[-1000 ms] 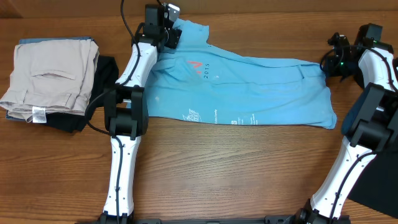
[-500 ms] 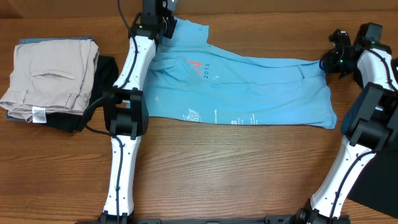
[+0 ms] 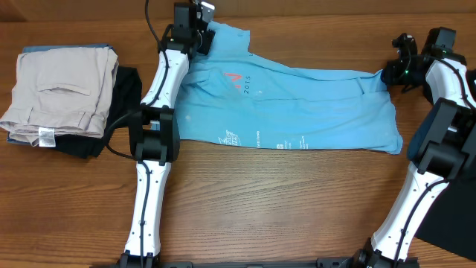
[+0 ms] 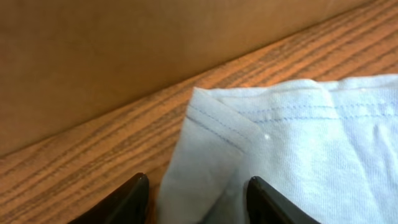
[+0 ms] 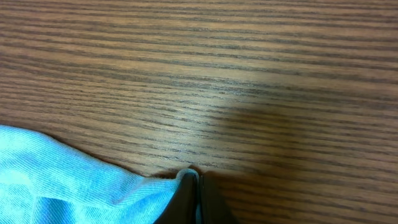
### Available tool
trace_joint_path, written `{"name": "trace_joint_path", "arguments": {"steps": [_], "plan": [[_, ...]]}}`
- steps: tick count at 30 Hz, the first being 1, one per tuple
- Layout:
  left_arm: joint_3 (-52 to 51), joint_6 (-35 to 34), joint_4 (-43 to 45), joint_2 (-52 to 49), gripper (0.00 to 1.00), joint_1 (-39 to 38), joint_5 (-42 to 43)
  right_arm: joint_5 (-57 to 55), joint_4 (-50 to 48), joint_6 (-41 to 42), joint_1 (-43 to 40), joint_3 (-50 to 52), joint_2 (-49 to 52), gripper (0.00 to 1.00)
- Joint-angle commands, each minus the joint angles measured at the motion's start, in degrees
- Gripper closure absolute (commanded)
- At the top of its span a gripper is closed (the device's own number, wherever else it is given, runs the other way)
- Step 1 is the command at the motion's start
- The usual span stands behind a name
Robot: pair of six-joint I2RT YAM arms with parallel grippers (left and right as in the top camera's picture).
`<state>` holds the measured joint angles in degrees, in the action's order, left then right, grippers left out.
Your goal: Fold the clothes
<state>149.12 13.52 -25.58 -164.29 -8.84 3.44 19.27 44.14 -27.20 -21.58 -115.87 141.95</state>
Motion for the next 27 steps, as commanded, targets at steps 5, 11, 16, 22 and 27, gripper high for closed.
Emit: {"name": "trace_joint_path", "arguments": {"steps": [5,11,16,22,27], "plan": [[1.0,-0.3,-0.7,-1.4,0.7,0.2,0.4,0.3,0.1,0.2,0.7,0.4,1.3,0.96],[3.4,-3.2,-0.5,-0.9,0.94,0.2,-1.9,0.4,-1.2,0.2,0.7,0.4,1.3,0.96],[13.6,-5.0,-6.2,-0.9,0.91,0.5,-0.4,0.4,-2.8,2.0,1.8,-0.1,1.3,0.96],[23.0,-5.4,-22.1,-0.9,0.96,0.6,0.0,3.0,1.7,3.7,3.2,-7.2,0.4,0.96],[31.0,-5.4,-35.6,-0.4,0.96,1.9,2.3,3.8,6.4,3.7,3.1,-8.8,-2.7,0.96]]}}
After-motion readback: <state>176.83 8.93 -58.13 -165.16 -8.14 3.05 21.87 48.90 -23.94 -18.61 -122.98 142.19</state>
